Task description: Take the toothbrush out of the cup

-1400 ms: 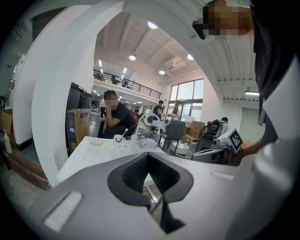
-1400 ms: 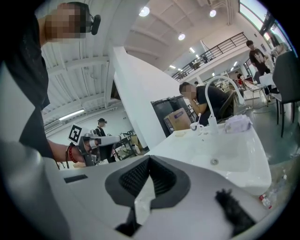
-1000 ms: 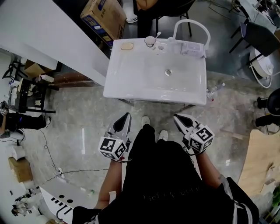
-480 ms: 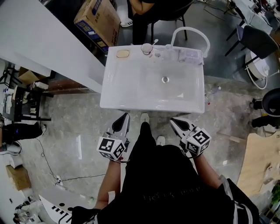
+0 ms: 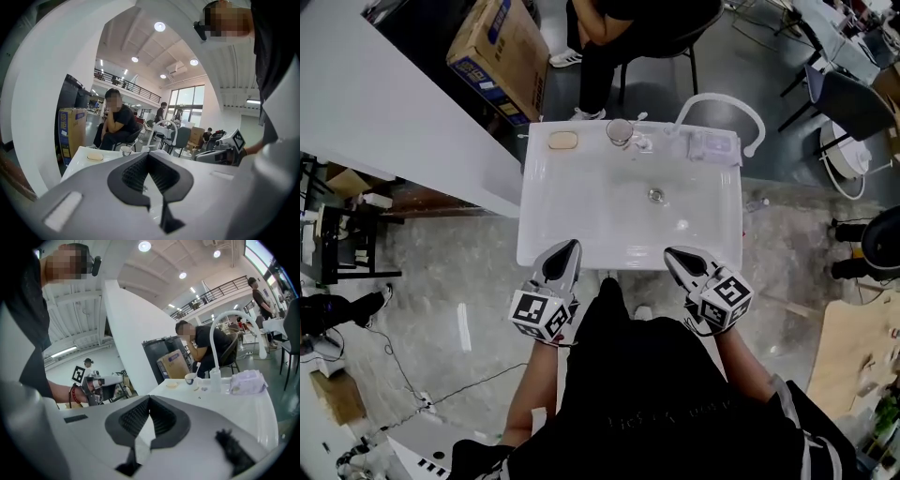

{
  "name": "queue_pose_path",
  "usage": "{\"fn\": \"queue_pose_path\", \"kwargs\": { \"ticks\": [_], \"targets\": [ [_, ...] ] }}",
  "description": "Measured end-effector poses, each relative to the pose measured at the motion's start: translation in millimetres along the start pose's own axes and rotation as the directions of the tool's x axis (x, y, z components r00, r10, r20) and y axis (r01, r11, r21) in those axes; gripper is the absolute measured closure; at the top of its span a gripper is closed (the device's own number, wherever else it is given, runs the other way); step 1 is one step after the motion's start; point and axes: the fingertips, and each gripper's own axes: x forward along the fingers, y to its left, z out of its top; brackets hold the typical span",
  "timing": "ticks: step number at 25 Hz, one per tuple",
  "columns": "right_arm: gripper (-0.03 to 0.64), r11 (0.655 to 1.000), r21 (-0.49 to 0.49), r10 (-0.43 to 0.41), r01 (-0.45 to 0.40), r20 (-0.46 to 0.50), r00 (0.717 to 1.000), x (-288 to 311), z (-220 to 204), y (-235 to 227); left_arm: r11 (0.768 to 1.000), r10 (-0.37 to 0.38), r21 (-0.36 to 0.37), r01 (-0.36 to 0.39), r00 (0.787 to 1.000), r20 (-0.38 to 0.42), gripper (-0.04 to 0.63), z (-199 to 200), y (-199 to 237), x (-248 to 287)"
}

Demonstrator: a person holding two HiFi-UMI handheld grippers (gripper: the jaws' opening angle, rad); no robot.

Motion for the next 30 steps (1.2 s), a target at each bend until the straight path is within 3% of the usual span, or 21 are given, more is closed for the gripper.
{"fn": "queue_pose_path", "kwargs": {
  "ticks": [19,30],
  "targets": [
    [0.604,0.99,0.0,-0.139,0.139,0.027,0.99,102.5,63.6,-51.6,0.994,-0.108,-0.007,0.108,0.994,-0.015,0.588,36.8,98.7,61.8],
    [0.603,0.972,-0.112,-0.212,0.206,-0.046,0.976,150.2,72.6,-124.0,0.994,-0.104,-0.023,0.103,0.993,-0.048,0.588,33.1,96.9,81.8]
  ]
}}
